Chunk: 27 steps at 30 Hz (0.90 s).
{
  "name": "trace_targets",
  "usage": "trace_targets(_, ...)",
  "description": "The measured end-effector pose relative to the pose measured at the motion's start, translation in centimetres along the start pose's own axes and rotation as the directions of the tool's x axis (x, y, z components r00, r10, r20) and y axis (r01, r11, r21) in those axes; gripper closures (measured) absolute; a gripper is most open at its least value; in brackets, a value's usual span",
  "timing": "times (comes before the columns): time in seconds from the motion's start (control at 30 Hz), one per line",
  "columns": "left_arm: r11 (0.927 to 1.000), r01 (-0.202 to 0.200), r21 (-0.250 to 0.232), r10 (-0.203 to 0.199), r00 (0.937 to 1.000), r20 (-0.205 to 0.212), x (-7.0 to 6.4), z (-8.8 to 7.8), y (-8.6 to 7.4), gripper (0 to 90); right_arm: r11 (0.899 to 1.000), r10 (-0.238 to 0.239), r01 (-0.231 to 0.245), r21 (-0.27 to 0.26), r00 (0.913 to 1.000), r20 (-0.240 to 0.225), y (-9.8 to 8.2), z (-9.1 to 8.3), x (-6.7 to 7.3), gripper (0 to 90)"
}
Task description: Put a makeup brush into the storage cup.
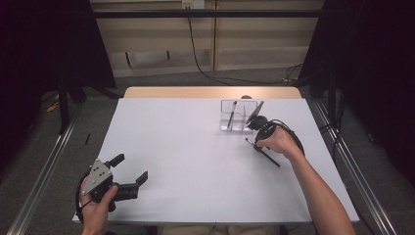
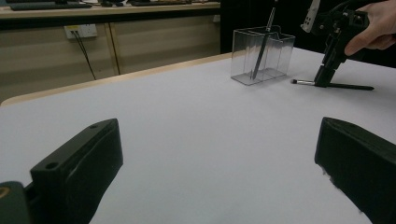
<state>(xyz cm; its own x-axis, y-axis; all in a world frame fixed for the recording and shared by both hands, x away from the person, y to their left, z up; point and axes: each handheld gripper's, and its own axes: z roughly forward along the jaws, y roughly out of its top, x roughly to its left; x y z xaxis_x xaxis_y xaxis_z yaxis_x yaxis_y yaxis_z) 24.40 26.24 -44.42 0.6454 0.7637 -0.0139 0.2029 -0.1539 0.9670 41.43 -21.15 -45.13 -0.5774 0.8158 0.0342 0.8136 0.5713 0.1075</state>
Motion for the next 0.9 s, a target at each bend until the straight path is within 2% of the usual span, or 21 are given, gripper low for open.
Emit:
trace_targets(0.37,1.0000,0.000,-0.003,0.000,1.0000,-0.001,0.1,0.0,0.0,1.0,1.000,0.010,-0.011,-0.023,0.9996,-0.027,-0.5,-0.2,-0.3,84.8)
trace_targets(0.73,1.0000,-0.001,-0.002,0.001,1.0000,-0.001,0.1,0.0,0.0,1.0,0.994,0.017,-0.023,-0.106,0.9983,-0.056,-1.2,-2.0,-0.6,84.9)
trace_targets(0.9,1.0000,-0.003,-0.002,0.003,1.0000,-0.002,0.1,0.0,0.0,1.0,0.988,0.015,-0.025,-0.152,0.9980,-0.061,-1.6,-2.7,-0.6,84.9)
